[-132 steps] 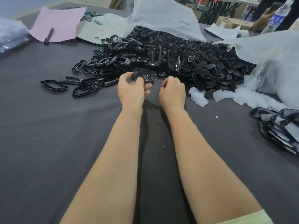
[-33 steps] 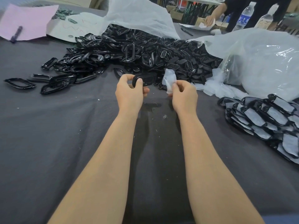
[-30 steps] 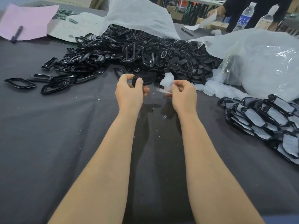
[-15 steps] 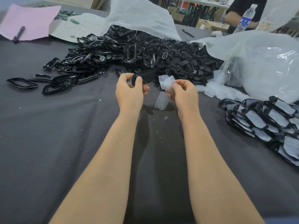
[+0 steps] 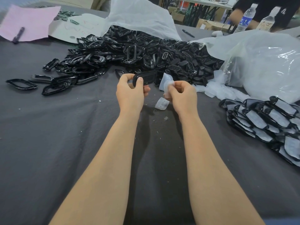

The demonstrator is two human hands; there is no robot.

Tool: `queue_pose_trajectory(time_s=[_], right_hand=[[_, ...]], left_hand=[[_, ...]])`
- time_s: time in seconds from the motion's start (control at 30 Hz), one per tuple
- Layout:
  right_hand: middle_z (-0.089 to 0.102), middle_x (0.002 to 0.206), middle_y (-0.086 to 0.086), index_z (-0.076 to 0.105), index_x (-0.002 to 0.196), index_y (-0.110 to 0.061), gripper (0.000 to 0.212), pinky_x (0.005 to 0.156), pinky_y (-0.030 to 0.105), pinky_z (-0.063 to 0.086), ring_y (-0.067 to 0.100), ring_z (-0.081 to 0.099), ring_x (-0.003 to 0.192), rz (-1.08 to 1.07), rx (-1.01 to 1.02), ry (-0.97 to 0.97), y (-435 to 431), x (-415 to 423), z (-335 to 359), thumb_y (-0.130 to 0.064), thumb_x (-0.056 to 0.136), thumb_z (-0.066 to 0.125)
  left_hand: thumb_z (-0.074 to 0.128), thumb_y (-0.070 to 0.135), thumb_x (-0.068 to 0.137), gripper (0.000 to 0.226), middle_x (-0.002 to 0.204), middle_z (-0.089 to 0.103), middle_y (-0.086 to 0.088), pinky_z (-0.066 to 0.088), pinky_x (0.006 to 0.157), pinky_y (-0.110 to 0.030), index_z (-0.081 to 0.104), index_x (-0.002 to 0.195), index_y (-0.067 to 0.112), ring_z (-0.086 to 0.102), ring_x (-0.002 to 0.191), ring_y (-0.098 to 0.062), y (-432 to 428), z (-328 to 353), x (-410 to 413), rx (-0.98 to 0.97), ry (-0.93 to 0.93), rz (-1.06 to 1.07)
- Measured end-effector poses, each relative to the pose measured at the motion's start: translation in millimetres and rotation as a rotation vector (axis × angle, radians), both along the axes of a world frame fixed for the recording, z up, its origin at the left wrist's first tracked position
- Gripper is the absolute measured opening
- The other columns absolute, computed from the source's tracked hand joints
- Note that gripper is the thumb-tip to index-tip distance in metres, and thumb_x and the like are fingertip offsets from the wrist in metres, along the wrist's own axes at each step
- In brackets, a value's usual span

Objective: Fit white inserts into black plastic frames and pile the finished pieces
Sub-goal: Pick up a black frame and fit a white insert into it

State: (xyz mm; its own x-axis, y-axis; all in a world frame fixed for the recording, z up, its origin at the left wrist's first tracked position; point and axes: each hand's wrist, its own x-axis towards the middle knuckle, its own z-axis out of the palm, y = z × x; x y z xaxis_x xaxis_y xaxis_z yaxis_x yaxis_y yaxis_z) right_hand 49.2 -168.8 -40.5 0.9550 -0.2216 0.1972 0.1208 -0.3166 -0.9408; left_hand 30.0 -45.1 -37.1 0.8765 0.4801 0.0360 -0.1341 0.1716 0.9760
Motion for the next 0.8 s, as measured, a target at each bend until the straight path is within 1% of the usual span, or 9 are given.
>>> queue_pose_trajectory(time_s=[0.07, 0.17, 0.27, 0.37, 0.43, 0.53, 0.6, 0.67, 0.8], right_hand=[[0.065, 0.081, -0.002, 0.061, 0.092, -0.015, 0.006, 0.08, 0.038, 0.058, 0.014, 0.067, 0.081, -0.012, 0.009, 0.002, -1.2, 1.3, -0.3, -0.01, 0.091, 0.057], [0.058, 0.069, -0.002, 0.057, 0.096, -0.011, 0.009, 0.067, 0.029, 0.059, -0.002, 0.06, 0.059, 0.041, 0.108, -0.017, -1.4, 0.8, 0.8, -0.003, 0.091, 0.057], [0.058, 0.07, -0.001, 0.055, 0.085, -0.017, 0.013, 0.06, 0.023, 0.055, 0.0, 0.059, 0.06, 0.048, -0.015, -0.045, -0.4, -2.0, 1.6, -0.005, 0.091, 0.057], [0.059, 0.071, -0.002, 0.053, 0.08, -0.023, 0.018, 0.068, 0.028, 0.052, 0.012, 0.059, 0.069, 0.089, -0.119, -0.075, 3.6, -3.9, 2.9, -0.009, 0.091, 0.057], [0.058, 0.072, -0.01, 0.056, 0.082, -0.022, 0.013, 0.071, 0.023, 0.046, 0.005, 0.056, 0.069, 0.148, -0.202, -0.095, 6.3, -4.2, 5.0, -0.013, 0.091, 0.059], [0.058, 0.072, -0.014, 0.06, 0.083, -0.022, 0.01, 0.065, 0.011, 0.04, -0.002, 0.053, 0.067, 0.24, -0.268, -0.093, 8.1, -4.0, 4.9, -0.016, 0.091, 0.061], [0.059, 0.071, -0.014, 0.062, 0.083, -0.021, 0.009, 0.06, 0.005, 0.039, -0.003, 0.053, 0.065, 0.249, -0.289, -0.069, 7.8, -3.7, 2.2, -0.016, 0.091, 0.062], [0.061, 0.073, -0.012, 0.064, 0.084, -0.02, 0.009, 0.063, 0.007, 0.04, -0.001, 0.055, 0.068, 0.232, -0.299, -0.033, 7.4, -2.7, -0.2, -0.013, 0.09, 0.062], [0.064, 0.083, -0.004, 0.062, 0.086, -0.018, 0.013, 0.08, 0.027, 0.049, 0.012, 0.061, 0.083, 0.193, -0.242, 0.01, 5.8, 0.2, 0.5, -0.007, 0.091, 0.058]], left_hand=[[0.053, 0.01, 0.098, 0.012, 0.073, 0.063, 0.003, 0.056, 0.064, -0.021, 0.05, 0.094, 0.022, 0.065, 0.058, -0.003, -0.2, 0.3, -0.7, -0.006, -0.006, -0.011], [0.054, 0.01, 0.097, 0.01, 0.074, 0.066, 0.002, 0.054, 0.06, -0.019, 0.052, 0.094, 0.019, 0.066, 0.058, -0.003, 0.1, 3.3, -1.2, -0.114, -0.034, -0.05], [0.055, 0.01, 0.097, 0.005, 0.071, 0.068, 0.001, 0.053, 0.058, -0.018, 0.052, 0.097, 0.015, 0.066, 0.059, -0.003, 1.4, 8.0, -1.4, -0.246, -0.077, -0.078], [0.056, 0.009, 0.097, 0.006, 0.067, 0.069, 0.002, 0.054, 0.063, -0.02, 0.054, 0.095, 0.015, 0.067, 0.063, -0.006, 0.6, 12.8, -4.5, -0.329, -0.121, -0.173], [0.056, 0.008, 0.097, 0.006, 0.071, 0.07, 0.001, 0.055, 0.067, -0.021, 0.056, 0.094, 0.014, 0.068, 0.067, -0.007, -1.1, 16.6, -6.7, -0.398, -0.134, -0.268], [0.056, 0.009, 0.096, 0.005, 0.08, 0.068, -0.003, 0.055, 0.068, -0.02, 0.054, 0.099, 0.012, 0.068, 0.068, -0.007, -0.7, 19.6, -7.4, -0.444, -0.123, -0.34], [0.056, 0.013, 0.097, 0.004, 0.077, 0.07, 0.002, 0.055, 0.077, -0.025, 0.054, 0.098, 0.016, 0.067, 0.069, -0.005, 1.1, 18.9, -6.8, -0.433, -0.072, -0.357], [0.056, 0.015, 0.097, 0.004, 0.076, 0.07, 0.005, 0.052, 0.081, -0.03, 0.054, 0.095, 0.019, 0.067, 0.07, -0.004, 2.3, 15.8, -5.6, -0.422, -0.016, -0.359], [0.054, 0.011, 0.097, 0.003, 0.086, 0.066, -0.003, 0.055, 0.059, -0.024, 0.053, 0.099, 0.012, 0.067, 0.07, -0.007, -0.5, 9.8, -3.9, -0.405, 0.031, -0.372]])
